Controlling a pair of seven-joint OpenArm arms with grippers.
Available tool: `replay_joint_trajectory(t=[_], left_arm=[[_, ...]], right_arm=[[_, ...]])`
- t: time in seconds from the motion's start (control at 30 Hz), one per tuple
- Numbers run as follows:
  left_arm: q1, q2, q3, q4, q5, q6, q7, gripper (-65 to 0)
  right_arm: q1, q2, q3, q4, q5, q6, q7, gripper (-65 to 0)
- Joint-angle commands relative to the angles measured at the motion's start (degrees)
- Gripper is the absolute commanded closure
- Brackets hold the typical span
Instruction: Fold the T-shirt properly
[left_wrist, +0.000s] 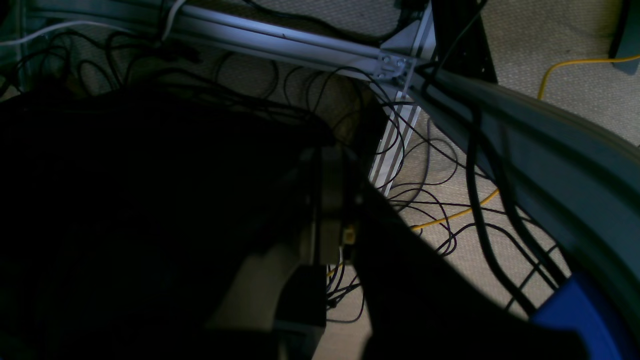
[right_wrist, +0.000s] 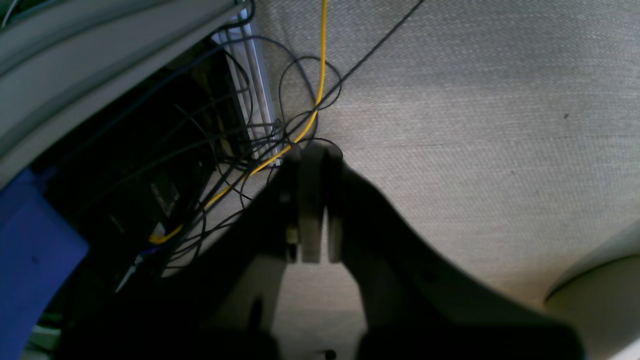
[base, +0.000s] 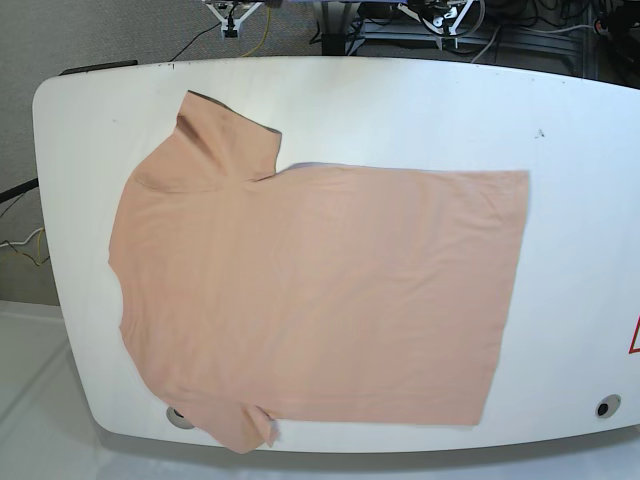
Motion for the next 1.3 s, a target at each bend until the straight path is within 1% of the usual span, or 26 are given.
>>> replay_joint_trajectory(t=[0.0,0.2,0.27,0.53,0.6,0.87,0.93,1.13,1.27], left_arm=[[0.39,-0.32,0.16,0.11,-0.04,-0.13,-0.62,0.0],[0.58,-0.31,0.20,-0.03,-0.04,-0.05,-0.89,0.0],[0.60,-0.20,0.46,-0.34,-0.01,0.04,-1.15,0.0],[0.83,-0.27,0.50,-0.16,0.02,0.12,-1.18,0.0],[1.49,-0.43,0.46,0.40,0.08,0.25,-1.17,0.0],[4.17,-1.08,0.51,3.09,0.30,0.35,-1.55,0.0],[5.16,-1.21,0.71,4.04,-0.11,0.48,-1.68,0.0],[6.14,-1.45,0.89,4.38,-0.17,0.45,-1.60,0.0],[4.48,-1.19,0.82,2.96,-0.12,0.37,-1.72,0.0]], right_arm=[[-0.25,0.31,0.08,0.23,0.19,0.21,-0.21,-0.2],[-0.26,0.30,0.08,0.25,0.10,0.23,-0.06,-0.1],[-0.85,0.26,0.13,0.32,-0.06,0.18,0.96,-0.2],[-1.49,0.44,0.11,0.42,-0.03,0.54,2.03,-0.1],[-3.00,0.72,-0.08,0.47,0.64,0.84,4.12,-0.2],[-6.85,1.84,-0.86,1.03,2.95,1.36,9.52,0.0],[-7.41,1.99,-1.26,1.20,1.47,0.79,9.70,-0.4],[-7.83,2.23,-1.72,1.16,0.90,0.58,9.09,-0.3],[-6.62,1.93,-1.20,1.01,1.02,0.89,8.52,-0.5]])
